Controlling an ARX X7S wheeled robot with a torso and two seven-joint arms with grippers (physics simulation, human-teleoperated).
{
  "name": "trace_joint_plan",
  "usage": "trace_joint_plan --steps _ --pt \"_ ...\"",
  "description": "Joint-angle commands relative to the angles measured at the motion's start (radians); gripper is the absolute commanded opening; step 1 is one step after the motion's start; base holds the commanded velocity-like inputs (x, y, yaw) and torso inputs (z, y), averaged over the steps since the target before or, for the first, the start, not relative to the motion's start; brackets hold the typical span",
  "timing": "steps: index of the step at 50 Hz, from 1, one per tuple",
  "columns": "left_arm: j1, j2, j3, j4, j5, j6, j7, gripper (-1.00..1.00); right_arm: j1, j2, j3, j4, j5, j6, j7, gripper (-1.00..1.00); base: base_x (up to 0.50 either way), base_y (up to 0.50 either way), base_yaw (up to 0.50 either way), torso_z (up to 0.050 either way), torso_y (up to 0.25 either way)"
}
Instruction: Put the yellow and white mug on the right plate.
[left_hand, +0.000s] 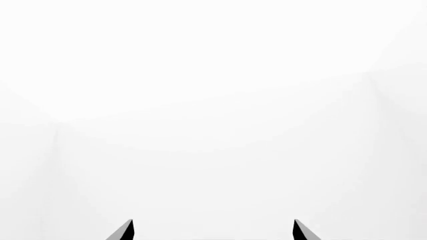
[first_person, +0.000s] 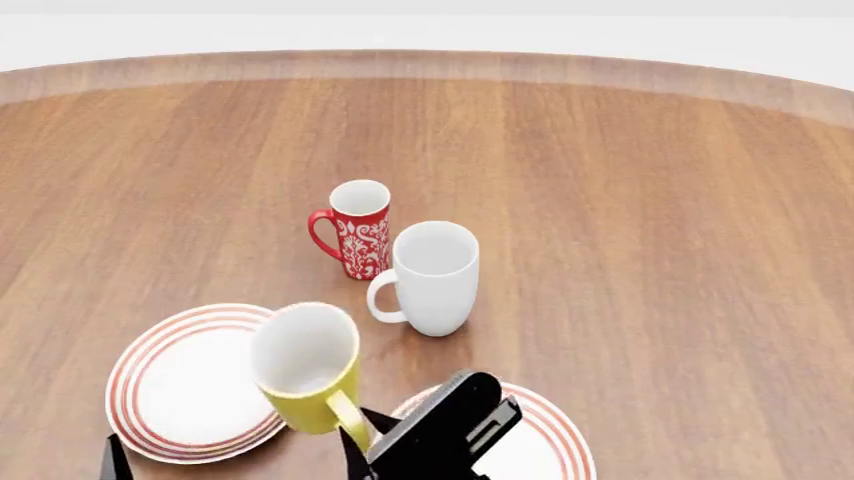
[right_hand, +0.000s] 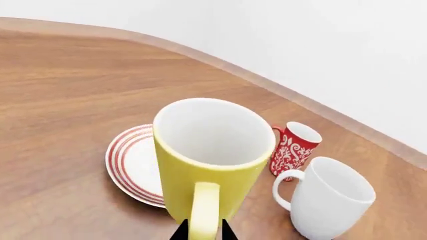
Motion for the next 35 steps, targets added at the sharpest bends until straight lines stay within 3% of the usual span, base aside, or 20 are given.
trace_joint_plan --steps 1,14,35 --pt "0.006 0.018 -0.019 0.026 0.02 -0.027 0.028 1.0 0.021 0.099 0.047 -0.114 -0.01 0.038 -0.015 -1.0 0.0 0.0 0.0 0.0 0.0" --pt "0.003 0.013 -0.009 0.015 0.024 -0.024 0.024 1.0 0.064 0.199 0.065 -0.138 -0.002 0.081 -0.035 -1.0 0.0 0.0 0.0 0.0 0.0" --pt "-0.001 0.007 0.006 0.013 0.022 -0.036 0.025 1.0 0.056 0.274 0.08 -0.116 0.042 0.122 -0.057 -1.0 0.0 0.0 0.0 0.0 0.0"
